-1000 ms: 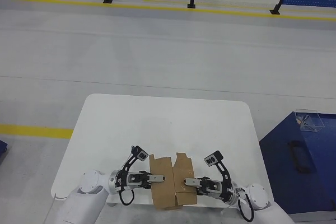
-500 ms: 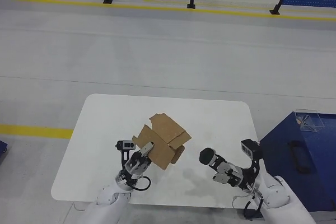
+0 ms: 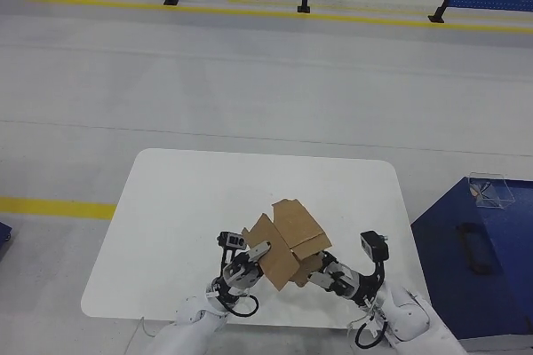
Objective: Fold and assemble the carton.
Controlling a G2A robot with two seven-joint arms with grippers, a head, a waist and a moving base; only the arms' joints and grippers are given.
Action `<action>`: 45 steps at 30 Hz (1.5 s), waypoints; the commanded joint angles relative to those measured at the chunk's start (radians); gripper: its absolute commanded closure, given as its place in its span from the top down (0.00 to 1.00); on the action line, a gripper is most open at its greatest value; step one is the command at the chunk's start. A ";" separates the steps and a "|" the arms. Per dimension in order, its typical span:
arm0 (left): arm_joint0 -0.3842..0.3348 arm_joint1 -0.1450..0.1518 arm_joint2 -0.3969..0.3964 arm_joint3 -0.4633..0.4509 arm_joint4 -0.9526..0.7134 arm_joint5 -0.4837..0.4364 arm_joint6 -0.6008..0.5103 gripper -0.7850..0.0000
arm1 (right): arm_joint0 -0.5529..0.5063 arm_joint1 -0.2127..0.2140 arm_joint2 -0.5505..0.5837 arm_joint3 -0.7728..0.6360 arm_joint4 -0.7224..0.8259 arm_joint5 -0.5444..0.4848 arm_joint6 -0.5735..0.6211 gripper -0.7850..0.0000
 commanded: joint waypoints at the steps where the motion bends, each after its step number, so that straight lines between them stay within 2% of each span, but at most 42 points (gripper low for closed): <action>1: 0.003 -0.003 -0.005 0.003 0.003 0.004 -0.004 0.00 | 0.003 -0.001 -0.015 0.001 0.016 0.000 0.002 0.00; 9: 0.015 -0.014 -0.032 0.009 -0.003 0.023 -0.023 0.00 | 0.004 0.002 -0.034 0.007 0.045 0.000 0.030 0.00; 10: 0.017 -0.016 -0.039 0.011 -0.010 0.023 -0.023 0.28 | 0.003 0.003 -0.036 0.008 0.051 0.000 0.035 0.00; 11: 0.018 -0.016 -0.044 0.011 -0.011 0.026 -0.026 0.92 | 0.002 0.004 -0.039 0.007 0.060 0.000 0.041 0.00; 12: 0.020 -0.018 -0.052 0.012 -0.019 0.026 -0.026 1.00 | 0.001 0.005 -0.040 0.005 0.070 0.000 0.046 0.00; 17: 0.018 -0.014 -0.123 0.026 -0.005 0.002 -0.002 1.00 | -0.008 0.011 -0.026 -0.019 0.100 0.000 0.075 0.00; 22: 0.014 0.011 -0.298 0.093 0.040 -0.115 0.116 1.00 | -0.041 0.030 0.035 -0.073 0.088 0.000 0.136 0.00; 25: -0.014 0.028 -0.361 0.152 0.252 -0.205 0.221 1.00 | -0.065 0.046 0.061 -0.110 0.084 0.008 0.218 0.00; 26: -0.017 0.031 -0.372 0.155 0.317 -0.209 0.263 1.00 | -0.071 0.052 0.074 -0.122 0.073 0.021 0.244 0.00; 28: -0.021 0.035 -0.378 0.123 0.433 -0.174 0.329 1.00 | -0.085 0.061 0.094 -0.149 0.048 0.054 0.286 0.00; 31: 0.012 0.038 -0.380 0.020 0.495 -0.127 0.370 1.00 | -0.106 0.071 0.100 -0.190 0.036 0.099 0.345 0.00; 34: 0.053 0.042 -0.363 -0.093 0.484 -0.061 0.330 1.00 | -0.119 0.080 0.101 -0.224 0.005 0.145 0.411 0.00; 38: 0.082 0.050 -0.364 -0.184 0.445 0.004 0.237 1.00 | -0.136 0.087 0.092 -0.258 -0.024 0.179 0.448 0.00; 41: 0.093 0.058 -0.371 -0.218 0.427 0.057 0.169 1.00 | -0.144 0.091 0.084 -0.267 -0.040 0.199 0.465 0.00; 45: 0.090 0.073 -0.363 -0.227 0.464 0.183 0.022 1.00 | -0.155 0.095 0.077 -0.280 -0.047 0.188 0.460 0.00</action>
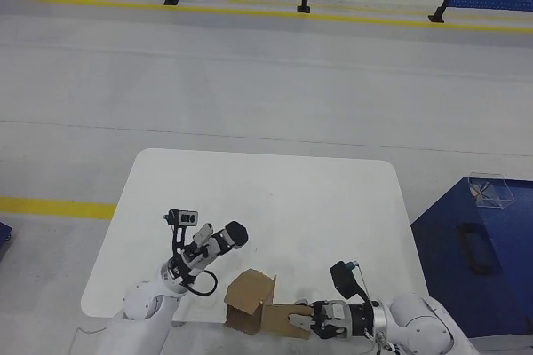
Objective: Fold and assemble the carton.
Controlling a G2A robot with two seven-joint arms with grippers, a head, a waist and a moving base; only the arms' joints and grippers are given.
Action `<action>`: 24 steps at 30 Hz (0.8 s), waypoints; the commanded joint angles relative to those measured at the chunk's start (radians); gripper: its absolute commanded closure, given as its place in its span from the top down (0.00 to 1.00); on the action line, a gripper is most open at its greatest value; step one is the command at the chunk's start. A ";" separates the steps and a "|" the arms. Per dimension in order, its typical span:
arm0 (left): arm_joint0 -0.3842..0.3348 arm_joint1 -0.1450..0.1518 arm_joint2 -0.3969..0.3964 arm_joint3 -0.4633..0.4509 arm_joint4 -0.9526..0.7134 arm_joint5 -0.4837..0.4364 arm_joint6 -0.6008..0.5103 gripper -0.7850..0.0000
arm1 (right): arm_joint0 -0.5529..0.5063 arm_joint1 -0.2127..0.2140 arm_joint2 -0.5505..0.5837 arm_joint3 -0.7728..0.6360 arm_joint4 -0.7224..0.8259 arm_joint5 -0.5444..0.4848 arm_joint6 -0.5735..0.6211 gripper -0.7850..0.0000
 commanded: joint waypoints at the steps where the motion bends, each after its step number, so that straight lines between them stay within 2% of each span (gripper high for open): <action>1: -0.005 0.008 0.003 0.003 0.027 0.066 -0.076 1.00 | -0.006 0.002 -0.001 -0.005 -0.003 -0.006 -0.002 0.00; 4: -0.012 0.016 0.023 0.017 0.044 0.171 -0.177 1.00 | -0.017 0.006 -0.001 -0.014 0.005 -0.022 -0.006 0.00; 6: -0.024 0.021 0.039 0.035 0.033 0.272 -0.254 1.00 | -0.020 0.009 0.000 -0.013 0.028 -0.030 -0.007 0.00; 9: -0.040 0.026 0.050 0.063 0.053 0.336 -0.306 1.00 | -0.019 0.013 0.008 -0.013 0.038 -0.033 -0.012 0.00; 13: -0.046 0.027 0.069 0.081 0.005 0.373 -0.372 1.00 | -0.019 0.013 0.008 -0.013 0.038 -0.033 -0.012 0.00; 20: -0.046 0.027 0.069 0.081 0.005 0.373 -0.372 1.00 | -0.023 0.013 0.004 -0.012 0.047 -0.018 -0.023 0.00; 24: -0.042 0.027 0.068 0.081 -0.009 0.380 -0.360 1.00 | -0.029 0.013 0.009 -0.016 0.146 0.014 -0.082 0.00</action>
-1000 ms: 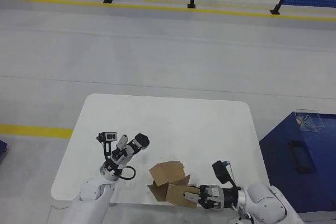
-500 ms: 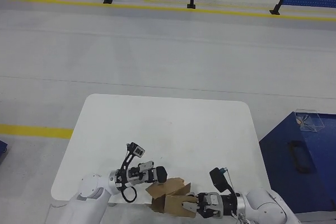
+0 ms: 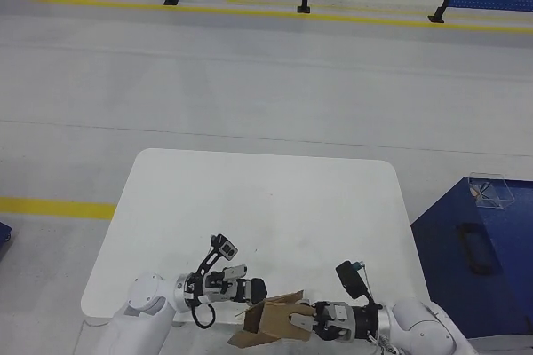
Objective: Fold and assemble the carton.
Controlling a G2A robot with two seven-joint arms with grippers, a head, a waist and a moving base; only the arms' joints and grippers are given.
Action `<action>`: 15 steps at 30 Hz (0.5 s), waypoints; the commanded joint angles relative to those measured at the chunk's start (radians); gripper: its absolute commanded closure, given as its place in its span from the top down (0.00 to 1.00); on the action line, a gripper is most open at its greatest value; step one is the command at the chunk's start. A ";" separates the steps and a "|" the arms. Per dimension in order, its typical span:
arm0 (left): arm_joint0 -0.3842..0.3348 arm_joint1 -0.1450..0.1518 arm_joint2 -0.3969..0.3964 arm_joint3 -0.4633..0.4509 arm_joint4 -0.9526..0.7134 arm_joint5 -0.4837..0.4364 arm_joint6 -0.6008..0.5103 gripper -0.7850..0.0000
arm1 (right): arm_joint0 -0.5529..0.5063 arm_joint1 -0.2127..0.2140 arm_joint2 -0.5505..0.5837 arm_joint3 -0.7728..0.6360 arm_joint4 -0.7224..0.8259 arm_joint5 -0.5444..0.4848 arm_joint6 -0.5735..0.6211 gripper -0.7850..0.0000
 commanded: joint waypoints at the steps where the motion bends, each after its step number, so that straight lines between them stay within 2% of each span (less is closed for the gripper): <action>1: 0.006 0.000 -0.005 -0.004 -0.045 0.017 0.004 1.00 | -0.003 0.003 0.008 0.006 0.084 0.013 -0.012 0.00; 4: -0.003 0.012 -0.063 0.001 -0.032 -0.029 -0.004 1.00 | 0.004 0.011 0.034 0.010 0.188 0.030 0.032 0.00; 8: 0.028 0.040 -0.143 -0.107 0.147 -0.086 0.018 1.00 | 0.008 0.025 0.089 0.011 0.241 0.015 0.096 0.00; 15: 0.113 0.082 -0.208 -0.347 0.477 0.008 0.005 1.00 | 0.002 0.038 0.136 0.007 0.295 0.038 0.156 0.00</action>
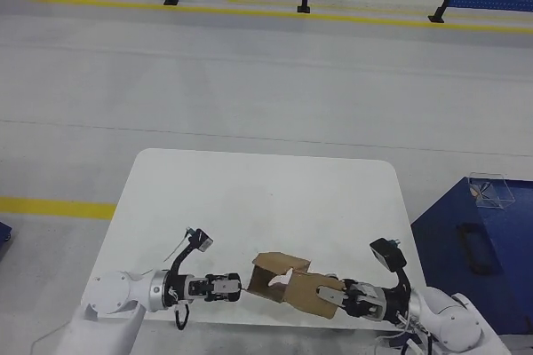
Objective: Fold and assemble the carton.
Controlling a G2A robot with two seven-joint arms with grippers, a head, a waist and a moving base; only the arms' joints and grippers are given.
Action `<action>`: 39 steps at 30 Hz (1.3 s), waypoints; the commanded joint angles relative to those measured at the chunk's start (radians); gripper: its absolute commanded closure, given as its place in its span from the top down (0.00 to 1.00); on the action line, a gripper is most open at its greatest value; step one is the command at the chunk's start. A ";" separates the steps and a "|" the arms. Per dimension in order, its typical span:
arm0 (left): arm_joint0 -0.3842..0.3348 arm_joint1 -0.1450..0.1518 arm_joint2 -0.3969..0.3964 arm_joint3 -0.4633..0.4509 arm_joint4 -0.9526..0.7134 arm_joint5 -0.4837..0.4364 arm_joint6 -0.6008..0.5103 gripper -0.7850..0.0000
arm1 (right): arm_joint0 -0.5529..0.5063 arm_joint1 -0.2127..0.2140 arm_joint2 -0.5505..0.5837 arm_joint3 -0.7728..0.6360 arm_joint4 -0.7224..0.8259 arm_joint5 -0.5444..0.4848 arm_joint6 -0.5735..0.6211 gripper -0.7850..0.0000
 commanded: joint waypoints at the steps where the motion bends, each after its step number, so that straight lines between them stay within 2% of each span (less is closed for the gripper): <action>1: 0.020 0.010 -0.013 -0.059 0.095 0.028 -0.001 1.00 | -0.001 0.003 0.003 -0.006 0.004 0.006 0.019 0.00; 5: 0.042 0.023 -0.015 -0.137 0.225 0.050 0.024 1.00 | -0.003 0.006 -0.007 -0.013 -0.008 0.020 0.048 0.00; 11: 0.041 0.033 -0.004 -0.181 0.359 0.097 0.102 1.00 | 0.006 0.006 -0.045 -0.024 -0.036 0.038 0.072 0.00; 17: 0.029 0.041 0.050 -0.190 0.436 0.118 0.085 1.00 | 0.017 0.006 -0.083 -0.037 -0.034 0.059 0.079 0.00; 30: 0.008 0.046 0.157 -0.172 0.517 0.101 0.171 1.00 | 0.046 0.004 -0.132 -0.041 -0.072 0.070 0.055 0.00; 32: 0.012 0.048 0.160 -0.178 0.526 0.090 0.190 0.86 | 0.047 0.004 -0.136 -0.041 -0.075 0.071 0.052 0.00; 34: 0.021 0.050 0.163 -0.181 0.520 0.085 0.203 0.49 | 0.047 0.004 -0.140 -0.040 -0.079 0.073 0.048 0.00; 35: 0.022 0.051 0.163 -0.183 0.522 0.084 0.211 0.37 | 0.048 0.004 -0.141 -0.040 -0.081 0.074 0.047 0.00; 36: 0.024 0.052 0.164 -0.184 0.523 0.084 0.217 0.09 | 0.049 0.005 -0.142 -0.038 -0.083 0.076 0.045 0.00; 37: 0.025 0.053 0.166 -0.186 0.526 0.082 0.222 0.00 | 0.050 0.005 -0.143 -0.038 -0.086 0.079 0.042 0.00; 39: 0.026 0.055 0.169 -0.187 0.529 0.081 0.232 0.00 | 0.051 0.005 -0.143 -0.038 -0.087 0.083 0.037 0.00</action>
